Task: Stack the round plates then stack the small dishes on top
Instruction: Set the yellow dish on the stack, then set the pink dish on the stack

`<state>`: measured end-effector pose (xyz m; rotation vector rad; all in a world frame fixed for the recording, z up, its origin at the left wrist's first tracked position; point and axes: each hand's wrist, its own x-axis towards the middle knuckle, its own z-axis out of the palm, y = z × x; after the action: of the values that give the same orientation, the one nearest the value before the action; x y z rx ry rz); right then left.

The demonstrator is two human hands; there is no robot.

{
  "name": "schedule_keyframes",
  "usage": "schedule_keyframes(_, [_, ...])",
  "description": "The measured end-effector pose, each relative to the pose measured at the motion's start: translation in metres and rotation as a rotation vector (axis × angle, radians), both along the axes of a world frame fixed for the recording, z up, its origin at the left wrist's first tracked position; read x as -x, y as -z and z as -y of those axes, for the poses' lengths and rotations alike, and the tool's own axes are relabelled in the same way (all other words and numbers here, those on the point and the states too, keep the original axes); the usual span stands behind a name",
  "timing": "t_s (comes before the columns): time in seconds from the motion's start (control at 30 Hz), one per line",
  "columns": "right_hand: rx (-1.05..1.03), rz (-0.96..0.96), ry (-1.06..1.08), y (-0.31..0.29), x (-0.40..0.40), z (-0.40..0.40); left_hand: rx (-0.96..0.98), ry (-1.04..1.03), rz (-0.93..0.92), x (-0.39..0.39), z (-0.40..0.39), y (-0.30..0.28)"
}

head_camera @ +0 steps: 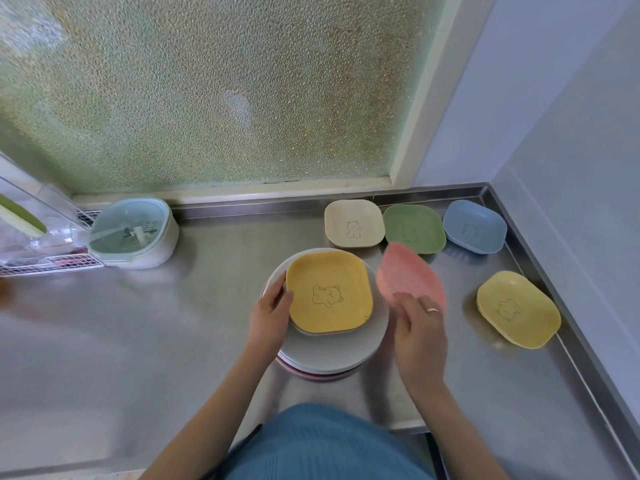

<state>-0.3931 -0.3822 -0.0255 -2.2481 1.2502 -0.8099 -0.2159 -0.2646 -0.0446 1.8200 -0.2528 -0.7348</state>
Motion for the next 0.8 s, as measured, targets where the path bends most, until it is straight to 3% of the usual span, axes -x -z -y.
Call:
schedule_keyframes(0.1, [0.154, 0.053, -0.247, -0.007, -0.019, -0.014, -0.010, 0.010, 0.004, -0.001, -0.001, 0.001])
schedule_keyframes(0.3, [0.327, -0.116, -0.541, 0.008, -0.034, -0.038, 0.019, 0.034, 0.013, -0.004, -0.002, 0.003])
schedule_keyframes(0.6, [0.207, -0.219, -0.596, 0.023, -0.035, -0.034, 0.042, 0.006, -0.028, -0.002, -0.002, -0.002])
schedule_keyframes(0.8, [0.108, -0.138, -0.581, 0.017, -0.031, -0.031, 0.031, 0.038, 0.015, -0.002, -0.004, 0.000])
